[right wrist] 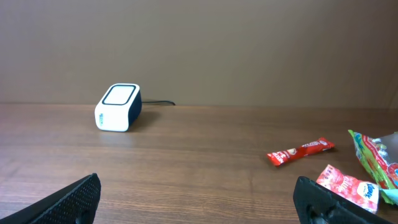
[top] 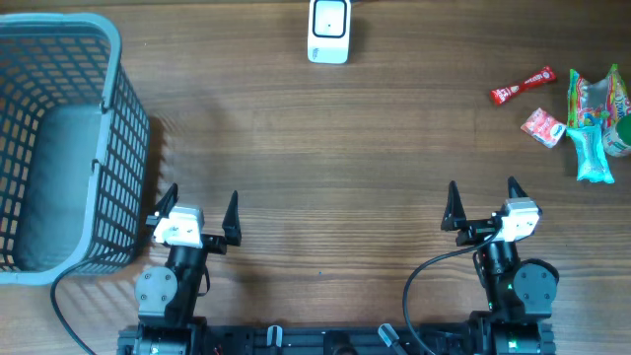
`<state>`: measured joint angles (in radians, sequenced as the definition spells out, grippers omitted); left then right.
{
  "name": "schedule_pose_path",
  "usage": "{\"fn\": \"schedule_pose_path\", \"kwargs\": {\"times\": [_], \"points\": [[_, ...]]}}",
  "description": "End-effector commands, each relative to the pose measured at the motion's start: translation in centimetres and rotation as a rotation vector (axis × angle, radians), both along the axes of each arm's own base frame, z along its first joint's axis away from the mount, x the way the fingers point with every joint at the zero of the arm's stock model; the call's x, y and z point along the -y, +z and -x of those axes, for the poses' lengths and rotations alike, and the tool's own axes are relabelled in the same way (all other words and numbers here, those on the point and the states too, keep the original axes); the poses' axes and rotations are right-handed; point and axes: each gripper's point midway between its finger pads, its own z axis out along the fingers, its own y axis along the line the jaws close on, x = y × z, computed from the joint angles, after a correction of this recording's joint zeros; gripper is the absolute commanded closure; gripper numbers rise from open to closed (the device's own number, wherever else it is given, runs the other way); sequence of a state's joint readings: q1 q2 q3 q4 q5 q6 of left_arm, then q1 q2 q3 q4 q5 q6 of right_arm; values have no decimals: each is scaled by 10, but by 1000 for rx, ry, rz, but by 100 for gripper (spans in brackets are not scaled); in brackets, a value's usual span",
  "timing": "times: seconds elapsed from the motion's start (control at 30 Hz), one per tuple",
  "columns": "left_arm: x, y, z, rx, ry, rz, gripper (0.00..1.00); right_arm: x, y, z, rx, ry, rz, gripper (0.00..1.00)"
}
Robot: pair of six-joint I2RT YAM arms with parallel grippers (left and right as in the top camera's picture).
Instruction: Scan the item barcode
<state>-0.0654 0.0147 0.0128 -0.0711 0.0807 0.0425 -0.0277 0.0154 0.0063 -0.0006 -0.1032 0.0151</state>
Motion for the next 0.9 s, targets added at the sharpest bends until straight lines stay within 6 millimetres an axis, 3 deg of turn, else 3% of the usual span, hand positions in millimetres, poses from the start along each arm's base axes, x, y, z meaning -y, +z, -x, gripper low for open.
{"fn": "schedule_pose_path", "kwargs": {"times": [0.0,0.87], "points": [[2,-1,1,0,-10,25,0,2,3,0,12,-14,-13,0],[2,-1,0,0,-7,25,0,2,3,0,13,-14,-13,0]]}}
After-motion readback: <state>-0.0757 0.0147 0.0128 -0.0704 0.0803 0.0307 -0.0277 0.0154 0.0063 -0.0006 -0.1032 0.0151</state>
